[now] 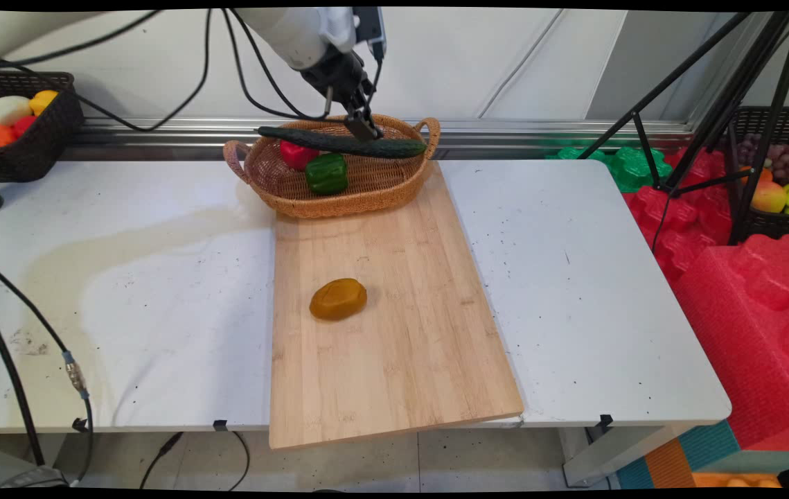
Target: Pick up the potato from the cutting board
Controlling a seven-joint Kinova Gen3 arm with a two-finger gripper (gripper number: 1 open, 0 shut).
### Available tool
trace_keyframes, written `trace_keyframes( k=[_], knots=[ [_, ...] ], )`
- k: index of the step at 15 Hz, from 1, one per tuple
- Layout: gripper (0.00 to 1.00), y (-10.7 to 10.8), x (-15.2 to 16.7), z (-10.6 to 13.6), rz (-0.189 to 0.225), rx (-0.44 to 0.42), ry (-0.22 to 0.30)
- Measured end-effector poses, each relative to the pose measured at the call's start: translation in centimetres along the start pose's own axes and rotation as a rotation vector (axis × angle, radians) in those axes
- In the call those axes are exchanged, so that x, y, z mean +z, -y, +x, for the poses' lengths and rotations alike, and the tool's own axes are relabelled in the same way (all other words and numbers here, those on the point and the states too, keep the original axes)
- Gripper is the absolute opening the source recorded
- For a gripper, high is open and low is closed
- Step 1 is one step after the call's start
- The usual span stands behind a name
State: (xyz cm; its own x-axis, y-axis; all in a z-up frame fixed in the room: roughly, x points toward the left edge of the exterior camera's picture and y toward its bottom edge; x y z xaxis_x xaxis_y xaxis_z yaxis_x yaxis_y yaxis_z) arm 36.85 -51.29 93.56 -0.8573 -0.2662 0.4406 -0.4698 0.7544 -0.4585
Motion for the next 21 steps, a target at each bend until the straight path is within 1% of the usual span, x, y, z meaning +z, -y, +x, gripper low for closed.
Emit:
trace_keyframes(
  k=[3,5,8,11,14,21],
  knots=[
    [1.00,-0.9,-3.2,-0.1,0.003,-0.045,-0.043],
    [1.00,-1.9,-5.5,-0.5,-0.007,-0.080,-0.073],
    [1.00,-3.4,-8.1,-1.2,-0.027,-0.113,-0.104],
    [1.00,-5.1,-10.7,-2.3,-0.047,-0.140,-0.134],
    [1.00,-7.3,-13.6,-3.9,-0.067,-0.166,-0.163],
    [1.00,-11.9,-18.6,-7.5,-0.104,-0.184,-0.208]
  ],
)
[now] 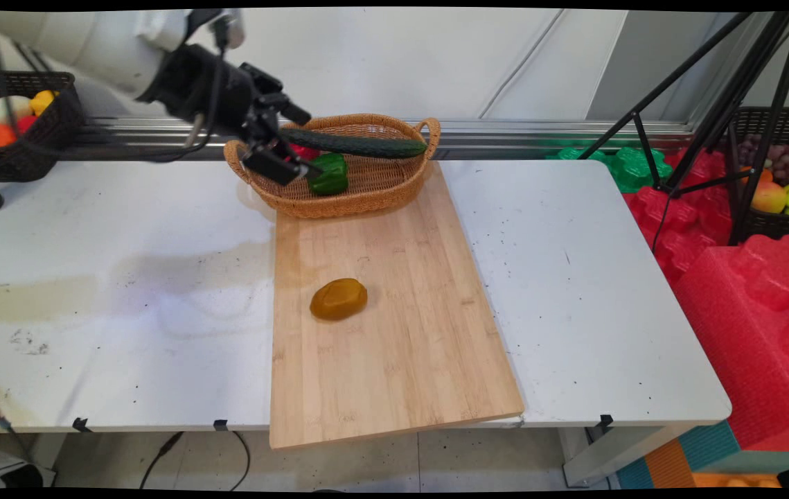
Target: Pick up the potato from the cutting board
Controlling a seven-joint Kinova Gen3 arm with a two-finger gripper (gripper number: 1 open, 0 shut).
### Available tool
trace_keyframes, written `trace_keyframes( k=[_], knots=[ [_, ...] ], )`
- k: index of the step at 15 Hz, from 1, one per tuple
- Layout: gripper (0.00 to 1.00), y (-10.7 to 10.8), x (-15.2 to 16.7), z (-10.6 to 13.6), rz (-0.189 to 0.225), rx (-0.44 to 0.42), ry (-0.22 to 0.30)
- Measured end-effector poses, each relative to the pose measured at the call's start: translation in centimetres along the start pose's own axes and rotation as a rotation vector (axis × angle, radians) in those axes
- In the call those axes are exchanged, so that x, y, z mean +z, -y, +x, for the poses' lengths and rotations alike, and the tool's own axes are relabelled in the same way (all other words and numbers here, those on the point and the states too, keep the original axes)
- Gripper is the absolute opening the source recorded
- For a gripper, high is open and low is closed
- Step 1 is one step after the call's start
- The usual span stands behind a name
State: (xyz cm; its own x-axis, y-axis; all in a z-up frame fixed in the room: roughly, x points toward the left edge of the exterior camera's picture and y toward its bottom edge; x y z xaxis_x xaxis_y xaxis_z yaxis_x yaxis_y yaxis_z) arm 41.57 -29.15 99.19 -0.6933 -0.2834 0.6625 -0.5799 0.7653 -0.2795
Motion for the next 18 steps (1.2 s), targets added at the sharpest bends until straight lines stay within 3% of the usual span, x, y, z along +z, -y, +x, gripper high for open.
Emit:
trace_keyframes(
  k=[7,12,18],
  knots=[
    [1.00,-3.5,-3.5,-2.5,-0.032,0.004,-0.024],
    [1.00,-4.9,-4.7,-3.8,-0.047,-0.006,-0.016],
    [1.00,-6.7,-3.7,-3.6,-0.070,-0.041,0.050]
  ],
)
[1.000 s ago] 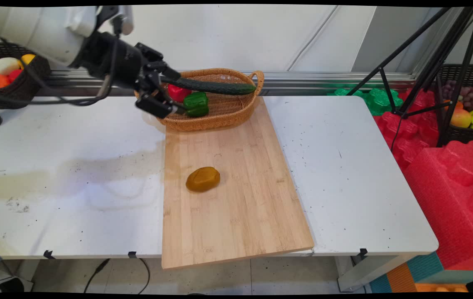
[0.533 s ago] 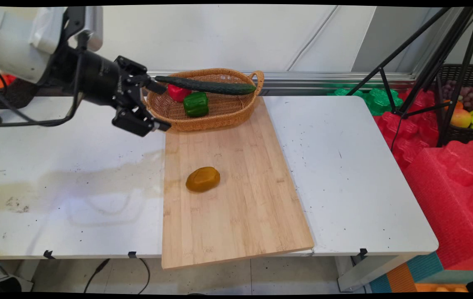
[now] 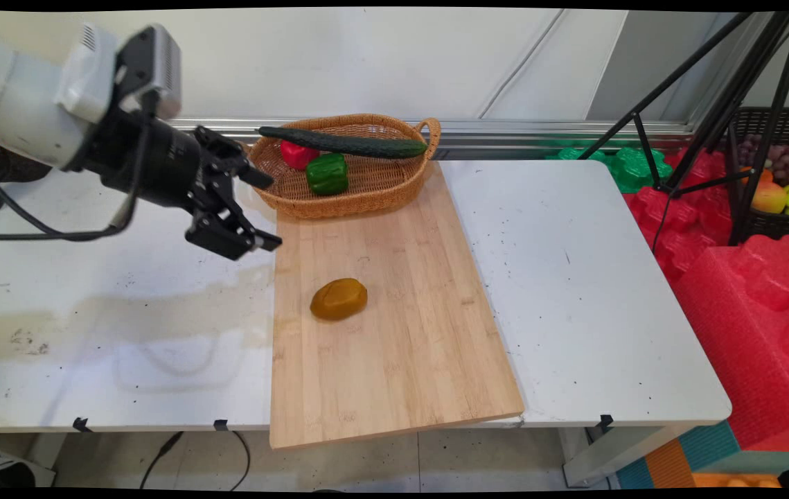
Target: Pick up the potato from the cutting board
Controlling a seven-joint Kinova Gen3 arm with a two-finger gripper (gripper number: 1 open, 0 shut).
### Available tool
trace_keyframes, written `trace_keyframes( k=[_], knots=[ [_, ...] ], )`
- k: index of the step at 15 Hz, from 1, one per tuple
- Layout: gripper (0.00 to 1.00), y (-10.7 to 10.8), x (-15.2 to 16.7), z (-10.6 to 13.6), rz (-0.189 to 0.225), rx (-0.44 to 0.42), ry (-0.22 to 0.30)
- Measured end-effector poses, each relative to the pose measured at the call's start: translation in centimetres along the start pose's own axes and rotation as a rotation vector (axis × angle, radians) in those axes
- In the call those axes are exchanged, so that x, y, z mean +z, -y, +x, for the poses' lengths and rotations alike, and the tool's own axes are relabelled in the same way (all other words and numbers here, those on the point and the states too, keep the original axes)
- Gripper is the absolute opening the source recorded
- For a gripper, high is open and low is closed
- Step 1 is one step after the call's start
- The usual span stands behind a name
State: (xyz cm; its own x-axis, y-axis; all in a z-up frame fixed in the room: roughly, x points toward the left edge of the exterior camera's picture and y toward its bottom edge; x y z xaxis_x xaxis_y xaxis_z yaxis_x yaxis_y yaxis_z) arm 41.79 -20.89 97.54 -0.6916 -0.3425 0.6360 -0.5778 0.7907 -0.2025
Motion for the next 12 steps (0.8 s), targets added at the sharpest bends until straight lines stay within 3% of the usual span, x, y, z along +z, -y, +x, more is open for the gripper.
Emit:
trace_keyframes(
  k=[12],
  knots=[
    [1.00,-2.4,9.7,2.9,0.010,-0.026,0.173]
  ],
)
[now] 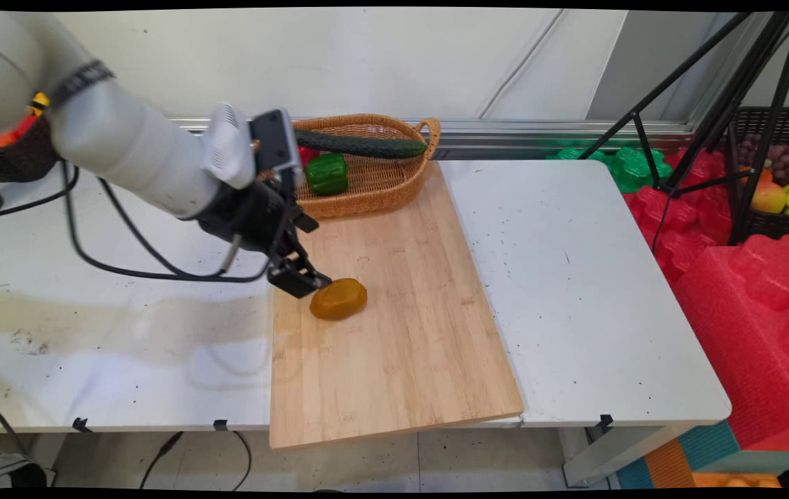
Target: Pick up the potato from the cutting board
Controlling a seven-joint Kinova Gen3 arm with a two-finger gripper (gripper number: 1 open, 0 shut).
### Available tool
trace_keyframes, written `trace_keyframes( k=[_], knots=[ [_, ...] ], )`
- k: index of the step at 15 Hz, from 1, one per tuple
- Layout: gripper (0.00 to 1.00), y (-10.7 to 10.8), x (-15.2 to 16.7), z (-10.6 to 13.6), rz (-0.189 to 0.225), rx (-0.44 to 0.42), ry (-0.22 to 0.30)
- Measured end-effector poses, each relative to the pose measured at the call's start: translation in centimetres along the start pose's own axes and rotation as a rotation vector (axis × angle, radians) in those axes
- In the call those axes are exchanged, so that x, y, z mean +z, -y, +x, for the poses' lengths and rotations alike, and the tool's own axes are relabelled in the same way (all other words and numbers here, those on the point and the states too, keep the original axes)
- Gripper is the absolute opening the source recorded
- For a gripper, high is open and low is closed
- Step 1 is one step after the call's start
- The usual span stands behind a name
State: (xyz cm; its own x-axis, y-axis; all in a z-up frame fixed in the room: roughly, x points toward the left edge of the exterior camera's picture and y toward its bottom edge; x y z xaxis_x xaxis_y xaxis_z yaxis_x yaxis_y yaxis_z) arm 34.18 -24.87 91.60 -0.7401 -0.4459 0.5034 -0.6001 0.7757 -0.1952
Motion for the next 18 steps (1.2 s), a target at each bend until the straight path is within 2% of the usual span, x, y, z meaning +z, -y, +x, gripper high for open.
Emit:
trace_keyframes(
  k=[2,6,13,18],
  knots=[
    [1.00,-0.8,1.8,0.2,0.000,-0.003,0.036],
    [1.00,-0.8,5.3,0.5,-0.008,-0.002,0.090],
    [1.00,-0.8,9.7,0.5,-0.026,0.005,0.153],
    [1.00,-0.9,11.0,0.5,-0.031,0.010,0.174]
  ],
)
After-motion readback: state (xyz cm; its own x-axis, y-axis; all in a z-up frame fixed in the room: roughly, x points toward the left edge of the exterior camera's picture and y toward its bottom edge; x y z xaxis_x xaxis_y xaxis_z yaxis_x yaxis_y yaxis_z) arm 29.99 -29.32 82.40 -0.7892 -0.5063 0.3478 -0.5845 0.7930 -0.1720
